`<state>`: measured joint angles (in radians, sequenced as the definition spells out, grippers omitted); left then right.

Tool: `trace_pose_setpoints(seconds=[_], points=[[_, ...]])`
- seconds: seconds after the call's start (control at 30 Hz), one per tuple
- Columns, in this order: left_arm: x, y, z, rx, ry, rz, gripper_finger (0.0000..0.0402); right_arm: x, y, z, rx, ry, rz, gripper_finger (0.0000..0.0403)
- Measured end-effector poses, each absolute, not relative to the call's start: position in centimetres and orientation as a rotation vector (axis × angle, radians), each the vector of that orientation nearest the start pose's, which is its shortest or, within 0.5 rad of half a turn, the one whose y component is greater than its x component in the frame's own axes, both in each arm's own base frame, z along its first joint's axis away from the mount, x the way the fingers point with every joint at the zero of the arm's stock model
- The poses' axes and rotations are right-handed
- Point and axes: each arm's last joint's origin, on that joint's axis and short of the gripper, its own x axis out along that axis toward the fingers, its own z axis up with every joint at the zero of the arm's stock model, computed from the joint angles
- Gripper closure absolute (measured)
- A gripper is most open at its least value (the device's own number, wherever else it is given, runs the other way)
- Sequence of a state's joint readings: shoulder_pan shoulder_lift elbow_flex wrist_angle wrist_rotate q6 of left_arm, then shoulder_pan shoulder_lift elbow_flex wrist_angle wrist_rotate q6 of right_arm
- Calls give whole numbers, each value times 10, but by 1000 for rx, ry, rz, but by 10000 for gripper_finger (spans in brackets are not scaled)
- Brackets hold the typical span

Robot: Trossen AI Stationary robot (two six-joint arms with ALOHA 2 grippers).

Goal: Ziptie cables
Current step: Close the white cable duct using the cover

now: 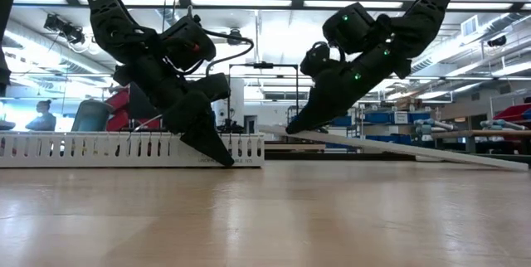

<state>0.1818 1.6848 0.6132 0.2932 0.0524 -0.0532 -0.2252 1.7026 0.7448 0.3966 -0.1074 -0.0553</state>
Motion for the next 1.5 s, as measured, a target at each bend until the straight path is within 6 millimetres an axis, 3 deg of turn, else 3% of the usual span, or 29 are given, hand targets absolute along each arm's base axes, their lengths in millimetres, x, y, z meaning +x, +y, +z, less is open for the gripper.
trace_pose_setpoints(seconds=[0.47,1.5], points=[[285,50,112,-129,768,107,183,320,-55,146,2,578,22,175],[285,49,112,-118,763,62,192,318,-53,144,48,611,48,177]])
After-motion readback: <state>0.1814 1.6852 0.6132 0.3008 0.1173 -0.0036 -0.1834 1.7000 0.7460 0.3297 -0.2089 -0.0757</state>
